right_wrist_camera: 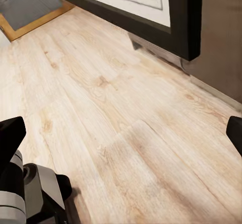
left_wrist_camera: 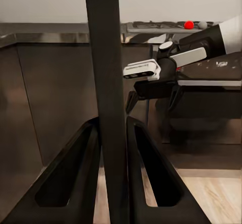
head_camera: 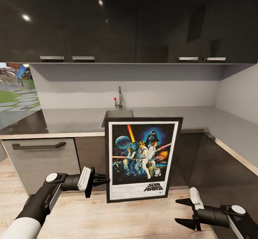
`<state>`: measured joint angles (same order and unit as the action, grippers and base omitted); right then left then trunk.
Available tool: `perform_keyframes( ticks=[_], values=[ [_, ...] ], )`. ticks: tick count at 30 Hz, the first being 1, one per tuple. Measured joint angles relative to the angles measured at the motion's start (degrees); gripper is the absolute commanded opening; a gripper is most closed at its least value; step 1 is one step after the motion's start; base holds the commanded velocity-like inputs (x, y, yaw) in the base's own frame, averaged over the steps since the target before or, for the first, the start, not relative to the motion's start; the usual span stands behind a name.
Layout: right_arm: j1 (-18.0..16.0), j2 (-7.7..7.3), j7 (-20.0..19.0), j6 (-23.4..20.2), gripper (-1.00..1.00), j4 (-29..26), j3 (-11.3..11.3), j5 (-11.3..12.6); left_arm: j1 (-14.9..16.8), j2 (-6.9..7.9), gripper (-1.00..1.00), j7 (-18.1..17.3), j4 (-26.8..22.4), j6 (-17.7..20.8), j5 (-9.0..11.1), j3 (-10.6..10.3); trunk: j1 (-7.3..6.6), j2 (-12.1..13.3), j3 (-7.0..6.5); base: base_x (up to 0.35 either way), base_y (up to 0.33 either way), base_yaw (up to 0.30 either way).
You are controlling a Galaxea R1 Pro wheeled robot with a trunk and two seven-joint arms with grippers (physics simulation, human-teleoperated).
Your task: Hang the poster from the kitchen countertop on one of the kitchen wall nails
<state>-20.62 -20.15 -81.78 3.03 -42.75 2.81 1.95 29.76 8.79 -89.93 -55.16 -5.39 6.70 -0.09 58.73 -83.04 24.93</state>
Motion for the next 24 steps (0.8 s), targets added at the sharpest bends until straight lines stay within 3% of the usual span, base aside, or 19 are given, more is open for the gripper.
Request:
perform_keyframes(
  ticks=[6, 9, 11, 14, 24],
  values=[
    [0.0, 0.01, 0.1, 0.0, 1.0, 0.0, 0.0, 0.0, 0.0, -0.04, -1.0, -0.1, -0.1, 0.1, 0.4, -1.0, 0.0, 0.0, 0.0, 0.0, 0.0, 0.0],
    [0.0, 0.02, 0.1, 0.0, 1.0, 0.0, 0.0, 0.0, 0.0, -0.06, -1.0, -0.1, -0.6, 0.1, 1.3, -3.4, 0.0, 0.0, 0.0, 0.0, 0.0, 0.0],
    [0.0, 0.03, 0.0, 0.0, 1.0, 0.0, 0.0, 0.0, 0.0, -0.02, -1.0, -0.1, -1.5, 0.1, 3.3, -5.4, 0.0, 0.0, 0.0, 0.0, 0.0, 0.0],
    [0.0, 0.03, 0.0, 0.0, 1.0, 0.0, 0.0, 0.0, 0.0, 0.01, -1.0, -0.1, -2.0, 0.1, 4.5, -6.5, 0.0, 0.0, 0.0, 0.0, 0.0, 0.0],
    [-0.9, -0.08, 0.1, -0.1, 1.0, 0.0, 0.0, 0.0, 0.0, 0.03, -1.0, -0.1, -2.4, 0.1, 5.3, -7.3, 0.0, 0.0, 0.0, 0.0, 0.0, 0.0]
  ],
)
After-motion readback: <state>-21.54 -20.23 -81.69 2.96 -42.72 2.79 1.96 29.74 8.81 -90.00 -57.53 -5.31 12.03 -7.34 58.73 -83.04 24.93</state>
